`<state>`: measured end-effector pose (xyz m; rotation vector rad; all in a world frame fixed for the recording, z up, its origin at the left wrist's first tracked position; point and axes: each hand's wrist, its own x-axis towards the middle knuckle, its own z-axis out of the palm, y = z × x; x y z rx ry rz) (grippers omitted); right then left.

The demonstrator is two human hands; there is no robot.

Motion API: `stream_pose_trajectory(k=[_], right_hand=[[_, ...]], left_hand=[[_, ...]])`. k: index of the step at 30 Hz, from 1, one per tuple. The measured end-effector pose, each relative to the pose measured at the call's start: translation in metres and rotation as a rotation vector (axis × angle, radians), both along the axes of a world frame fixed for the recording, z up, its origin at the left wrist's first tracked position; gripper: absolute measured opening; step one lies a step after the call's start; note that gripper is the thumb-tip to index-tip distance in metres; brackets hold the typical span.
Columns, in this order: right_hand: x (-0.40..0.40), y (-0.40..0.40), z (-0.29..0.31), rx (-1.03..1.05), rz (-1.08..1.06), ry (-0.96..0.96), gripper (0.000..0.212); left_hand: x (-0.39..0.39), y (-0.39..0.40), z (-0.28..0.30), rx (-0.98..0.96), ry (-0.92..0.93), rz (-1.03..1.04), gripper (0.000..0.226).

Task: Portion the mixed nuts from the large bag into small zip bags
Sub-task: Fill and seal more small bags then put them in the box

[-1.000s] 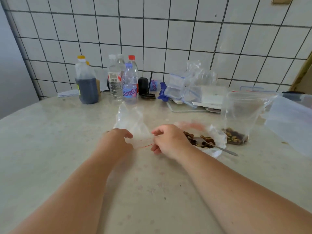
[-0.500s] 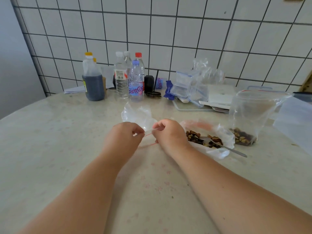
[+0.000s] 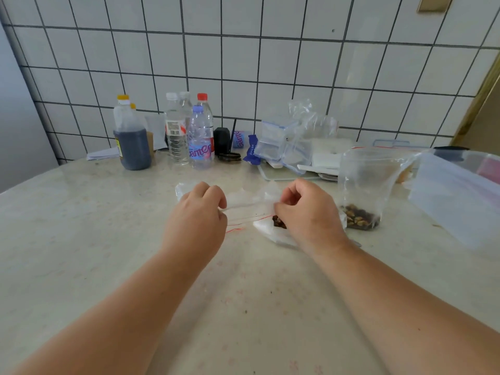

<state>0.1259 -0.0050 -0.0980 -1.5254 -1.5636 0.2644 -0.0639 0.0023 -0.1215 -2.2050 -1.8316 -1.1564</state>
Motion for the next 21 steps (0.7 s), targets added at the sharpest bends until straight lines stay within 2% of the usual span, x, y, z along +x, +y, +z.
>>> stream_pose_trajectory(k=[6, 9, 11, 15, 18, 21], right_hand=[[0.039, -0.01, -0.005, 0.036, -0.047, 0.021, 0.021], [0.058, -0.011, -0.013, -0.012, -0.06, 0.099, 0.02], [0.068, -0.012, -0.019, -0.022, -0.09, 0.118, 0.021], [0.081, -0.017, -0.031, 0.021, -0.152, 0.132, 0.02], [0.085, -0.017, -0.037, -0.012, -0.156, 0.135, 0.022], [0.087, -0.013, -0.038, -0.021, -0.133, 0.186, 0.021]], left_hand=[[0.038, 0.0, 0.023, -0.092, -0.097, -0.042, 0.008], [0.056, 0.0, 0.03, -0.111, -0.169, -0.087, 0.024], [0.068, 0.0, 0.028, -0.098, -0.177, -0.097, 0.029], [0.081, 0.004, 0.003, -0.118, -0.229, -0.068, 0.021], [0.085, 0.007, -0.018, -0.243, -0.389, -0.086, 0.013], [0.084, 0.013, -0.021, -0.378, -0.659, -0.198, 0.015]])
